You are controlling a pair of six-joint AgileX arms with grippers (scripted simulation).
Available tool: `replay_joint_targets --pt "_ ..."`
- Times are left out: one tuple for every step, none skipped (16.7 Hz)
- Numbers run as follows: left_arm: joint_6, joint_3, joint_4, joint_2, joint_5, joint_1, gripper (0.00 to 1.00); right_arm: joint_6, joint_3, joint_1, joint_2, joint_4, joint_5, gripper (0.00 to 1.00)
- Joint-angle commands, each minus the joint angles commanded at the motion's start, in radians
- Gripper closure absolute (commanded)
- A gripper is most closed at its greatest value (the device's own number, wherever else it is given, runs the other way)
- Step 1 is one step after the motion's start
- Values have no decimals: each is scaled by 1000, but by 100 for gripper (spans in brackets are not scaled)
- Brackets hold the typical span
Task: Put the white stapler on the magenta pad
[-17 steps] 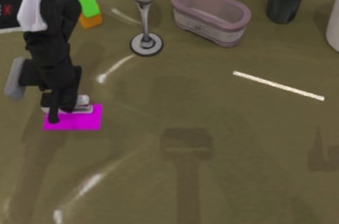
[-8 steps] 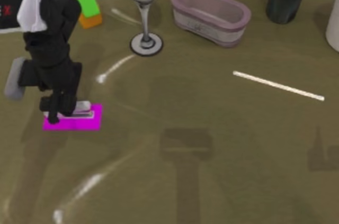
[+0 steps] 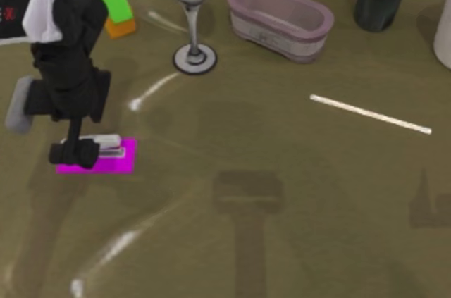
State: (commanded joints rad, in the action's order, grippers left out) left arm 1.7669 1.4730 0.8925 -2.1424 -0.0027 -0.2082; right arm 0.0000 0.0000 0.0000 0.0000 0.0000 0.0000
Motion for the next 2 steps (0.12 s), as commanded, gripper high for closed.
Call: replay_joint_targets --pt "0 0 0 0 0 0 0 0 0 0 0 0 0 0" --pt "0 0 0 0 0 0 0 0 0 0 0 0 0 0"
